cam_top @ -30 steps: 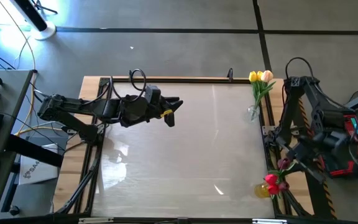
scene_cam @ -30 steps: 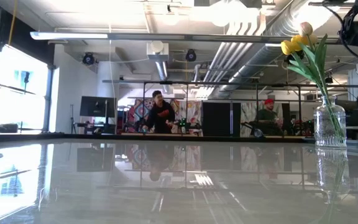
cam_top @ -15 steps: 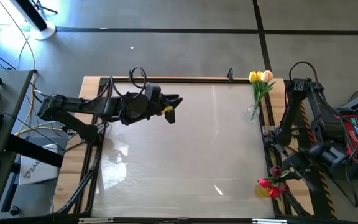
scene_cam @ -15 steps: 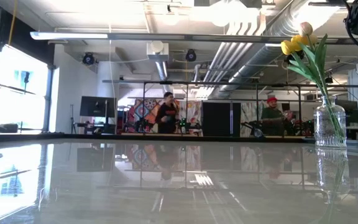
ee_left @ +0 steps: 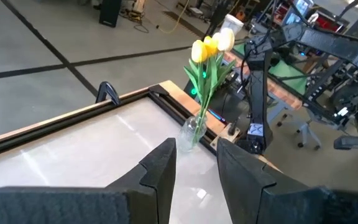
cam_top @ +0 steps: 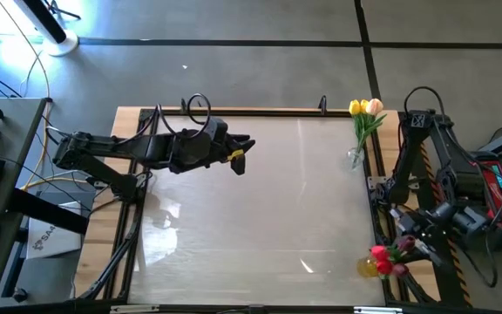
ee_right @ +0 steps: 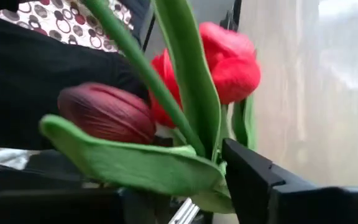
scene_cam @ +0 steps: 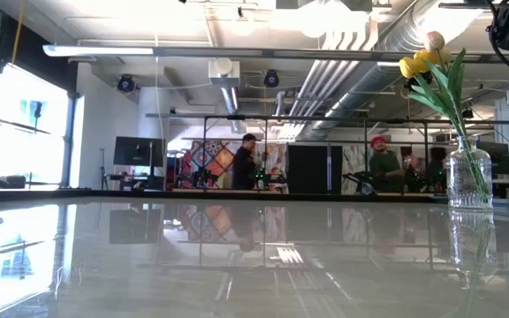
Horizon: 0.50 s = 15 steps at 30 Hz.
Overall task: Sort flowers into vase by color
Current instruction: Put the dark red tulip into the yellow vase
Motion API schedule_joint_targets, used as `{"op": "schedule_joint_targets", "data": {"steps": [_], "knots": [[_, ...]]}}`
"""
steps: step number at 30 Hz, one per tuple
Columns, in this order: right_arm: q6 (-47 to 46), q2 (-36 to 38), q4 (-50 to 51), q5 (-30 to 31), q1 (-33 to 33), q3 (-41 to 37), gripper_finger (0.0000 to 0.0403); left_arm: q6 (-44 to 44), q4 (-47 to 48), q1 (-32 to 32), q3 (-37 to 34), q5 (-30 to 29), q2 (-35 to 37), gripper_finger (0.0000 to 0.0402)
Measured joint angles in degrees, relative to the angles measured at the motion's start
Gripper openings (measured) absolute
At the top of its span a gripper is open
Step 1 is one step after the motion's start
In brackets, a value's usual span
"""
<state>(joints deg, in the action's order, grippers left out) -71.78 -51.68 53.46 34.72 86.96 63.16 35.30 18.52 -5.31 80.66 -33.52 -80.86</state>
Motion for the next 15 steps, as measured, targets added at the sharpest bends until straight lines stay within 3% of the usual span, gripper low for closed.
{"op": "schedule_joint_targets", "data": {"steps": [8, 15], "knots": [[-8.5, 0.0, 1.2, -8.4, 0.0, 4.1, 0.0129, -1.0, 0.4, -0.4, 0.0, 0.0, -0.4, 0.0103], [-9.3, 0.0, 4.5, -8.2, 0.0, 10.4, 0.0128, -1.0, 1.2, -0.9, 0.0, 0.2, -1.3, 0.0103]]}}
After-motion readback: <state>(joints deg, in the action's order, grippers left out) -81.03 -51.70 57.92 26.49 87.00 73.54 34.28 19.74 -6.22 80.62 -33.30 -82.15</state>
